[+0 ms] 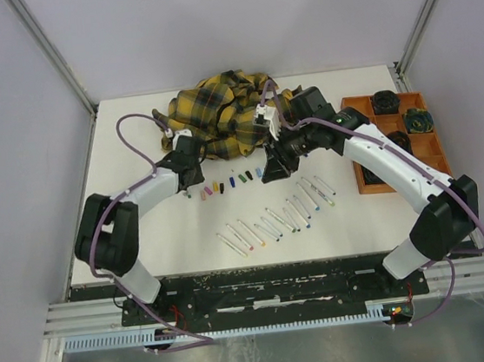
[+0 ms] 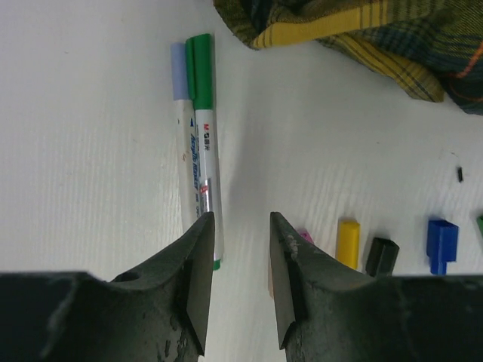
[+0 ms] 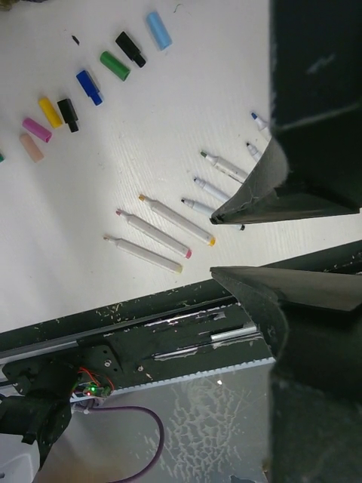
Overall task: Open the pen caps
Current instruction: Pick up the pen from the center of the board.
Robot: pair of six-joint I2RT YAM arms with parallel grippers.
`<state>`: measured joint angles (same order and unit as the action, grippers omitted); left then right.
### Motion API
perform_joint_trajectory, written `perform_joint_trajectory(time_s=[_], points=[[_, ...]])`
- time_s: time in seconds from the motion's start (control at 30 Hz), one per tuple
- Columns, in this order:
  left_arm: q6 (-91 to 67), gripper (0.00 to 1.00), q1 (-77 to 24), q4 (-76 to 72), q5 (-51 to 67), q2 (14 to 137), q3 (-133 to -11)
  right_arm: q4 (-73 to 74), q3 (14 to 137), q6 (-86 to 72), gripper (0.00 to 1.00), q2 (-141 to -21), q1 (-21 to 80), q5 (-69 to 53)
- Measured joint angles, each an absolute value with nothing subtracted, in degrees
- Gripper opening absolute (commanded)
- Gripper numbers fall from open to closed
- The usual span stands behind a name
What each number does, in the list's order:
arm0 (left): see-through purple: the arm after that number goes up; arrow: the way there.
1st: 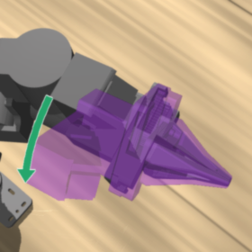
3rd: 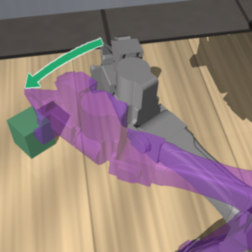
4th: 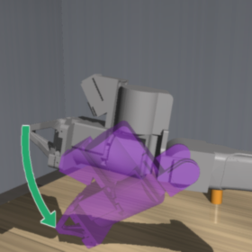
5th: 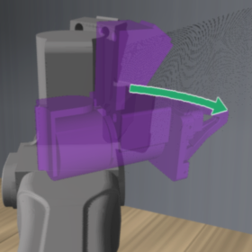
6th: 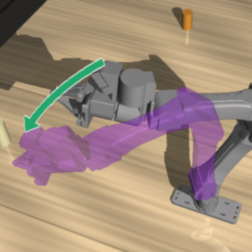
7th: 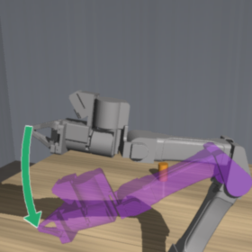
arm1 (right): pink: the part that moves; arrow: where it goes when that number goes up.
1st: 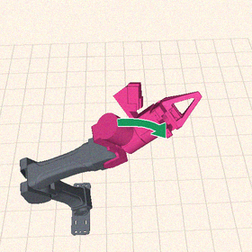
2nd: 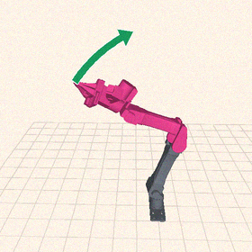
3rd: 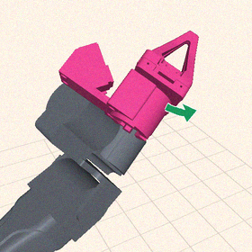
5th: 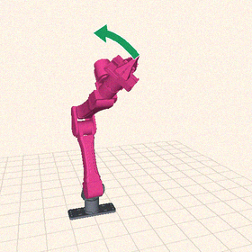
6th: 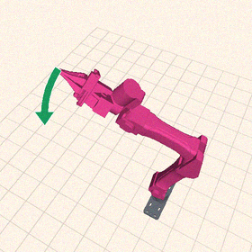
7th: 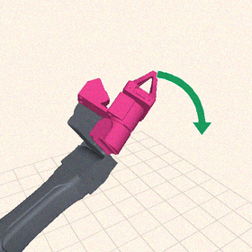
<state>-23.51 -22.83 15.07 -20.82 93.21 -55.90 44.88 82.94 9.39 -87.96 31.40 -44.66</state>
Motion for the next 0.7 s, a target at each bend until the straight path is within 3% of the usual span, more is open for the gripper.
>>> perform_joint_trajectory(time_s=[0.37, 0.57, 0.7], points=[[-19.77, 0.41, -21.17, 20.01, -24.40, 102.37, -63.57, 45.06, 82.24, 9.85, 0.37, -87.90, 30.44, -47.59], [-19.51, 0.34, -20.29, 20.86, -23.97, 104.38, -64.14, 45.08, 82.02, 10.04, 0.37, -87.90, 30.02, -48.25], [-19.46, 0.34, -19.97, 20.99, -23.55, 104.53, -64.14, 45.08, 81.87, 10.20, 0.37, -87.90, 29.82, -48.66]])
